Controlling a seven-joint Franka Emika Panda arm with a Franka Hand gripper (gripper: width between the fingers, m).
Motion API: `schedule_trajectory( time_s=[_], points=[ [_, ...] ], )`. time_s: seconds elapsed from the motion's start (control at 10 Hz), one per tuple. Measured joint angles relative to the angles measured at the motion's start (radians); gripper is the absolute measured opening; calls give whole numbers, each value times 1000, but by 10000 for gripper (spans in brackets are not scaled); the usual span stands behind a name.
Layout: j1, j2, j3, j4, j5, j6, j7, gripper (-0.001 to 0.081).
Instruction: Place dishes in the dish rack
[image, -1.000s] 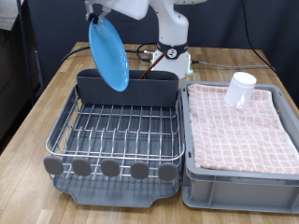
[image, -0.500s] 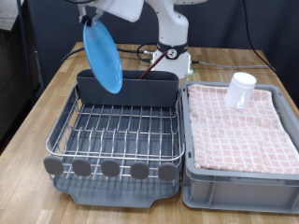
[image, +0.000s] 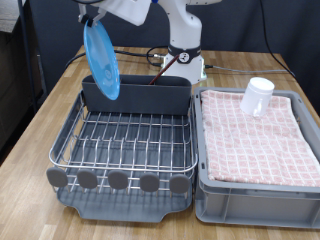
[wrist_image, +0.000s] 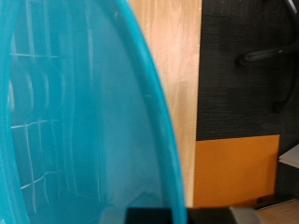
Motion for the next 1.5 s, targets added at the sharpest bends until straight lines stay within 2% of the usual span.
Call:
schedule_trajectory(
  time_s=[0.5,1.1,1.5],
  points=[
    [0,67,5,13,-101,35,-25,26],
    [-1,145,-5,5,-161,115,-7,26],
    [-10,183,-35,-27,-164,198,12,26]
  ],
)
